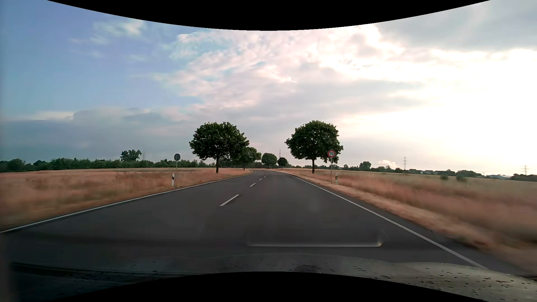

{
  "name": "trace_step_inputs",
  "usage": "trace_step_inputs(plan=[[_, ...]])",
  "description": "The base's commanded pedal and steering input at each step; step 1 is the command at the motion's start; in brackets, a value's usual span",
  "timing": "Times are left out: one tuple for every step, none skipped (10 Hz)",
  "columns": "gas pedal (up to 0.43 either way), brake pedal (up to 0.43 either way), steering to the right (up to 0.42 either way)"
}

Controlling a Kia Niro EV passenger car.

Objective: Follow the waypoints while adhering to traffic rules and regulations

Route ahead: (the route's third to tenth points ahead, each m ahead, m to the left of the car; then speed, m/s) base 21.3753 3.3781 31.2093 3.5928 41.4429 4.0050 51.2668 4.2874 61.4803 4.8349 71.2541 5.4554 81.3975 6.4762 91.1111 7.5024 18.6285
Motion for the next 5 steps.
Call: trace_step_inputs(plan=[[0.079,0.000,-0.010],[0.079,0.000,-0.010],[0.079,0.000,-0.010],[0.079,0.000,-0.010],[0.079,0.000,-0.010]])
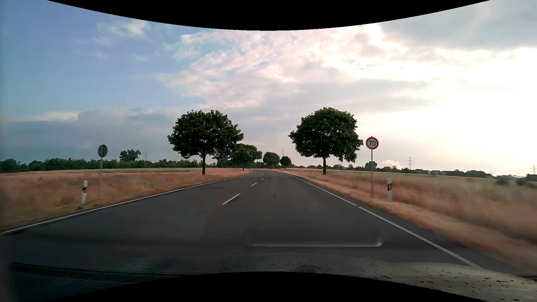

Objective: Follow the waypoints while adhering to traffic rules and regulations

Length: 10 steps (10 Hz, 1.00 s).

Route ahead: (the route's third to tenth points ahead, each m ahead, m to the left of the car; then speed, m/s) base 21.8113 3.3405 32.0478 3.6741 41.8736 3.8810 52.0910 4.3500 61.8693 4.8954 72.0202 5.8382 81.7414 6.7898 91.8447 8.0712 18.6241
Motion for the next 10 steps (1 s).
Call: trace_step_inputs(plan=[[0.079,0.000,-0.010],[0.079,0.000,-0.010],[0.079,0.000,-0.010],[0.079,0.000,-0.010],[0.079,0.000,-0.010],[0.079,0.000,-0.009],[0.079,0.000,-0.009],[0.079,0.000,-0.009],[0.079,0.000,-0.009],[0.079,0.000,-0.009]])
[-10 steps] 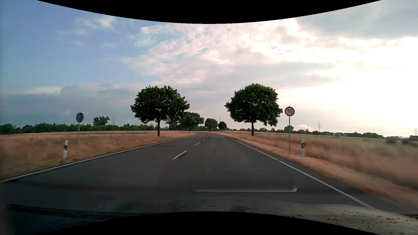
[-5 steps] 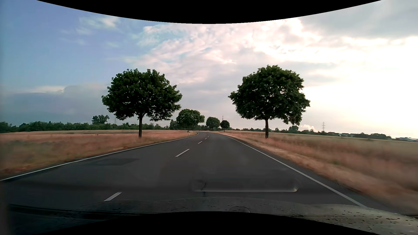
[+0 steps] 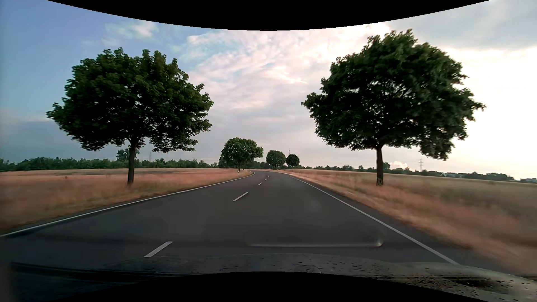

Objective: Follow the waypoints while adhering to traffic rules and regulations

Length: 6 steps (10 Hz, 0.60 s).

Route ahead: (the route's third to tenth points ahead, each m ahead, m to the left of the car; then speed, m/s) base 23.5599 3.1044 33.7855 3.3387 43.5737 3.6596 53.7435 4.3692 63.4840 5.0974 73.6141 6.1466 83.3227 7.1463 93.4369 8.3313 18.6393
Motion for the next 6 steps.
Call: trace_step_inputs(plan=[[0.079,0.000,-0.009],[0.079,0.000,-0.009],[0.079,0.000,-0.009],[0.079,0.000,-0.009],[0.079,0.000,-0.009],[0.079,0.000,-0.009]])
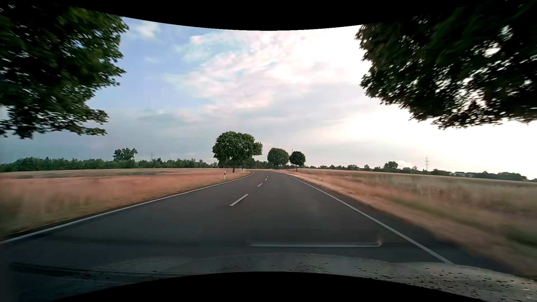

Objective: Follow the waypoints while adhering to traffic rules and regulations

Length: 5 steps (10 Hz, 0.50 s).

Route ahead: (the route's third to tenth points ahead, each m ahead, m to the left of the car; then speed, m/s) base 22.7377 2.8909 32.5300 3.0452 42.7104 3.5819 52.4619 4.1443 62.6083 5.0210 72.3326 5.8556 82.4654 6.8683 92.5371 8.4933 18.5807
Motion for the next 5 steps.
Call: trace_step_inputs(plan=[[0.079,0.000,-0.009],[0.079,0.000,-0.009],[0.079,0.000,-0.009],[0.079,0.000,-0.009],[0.079,0.000,-0.009]])
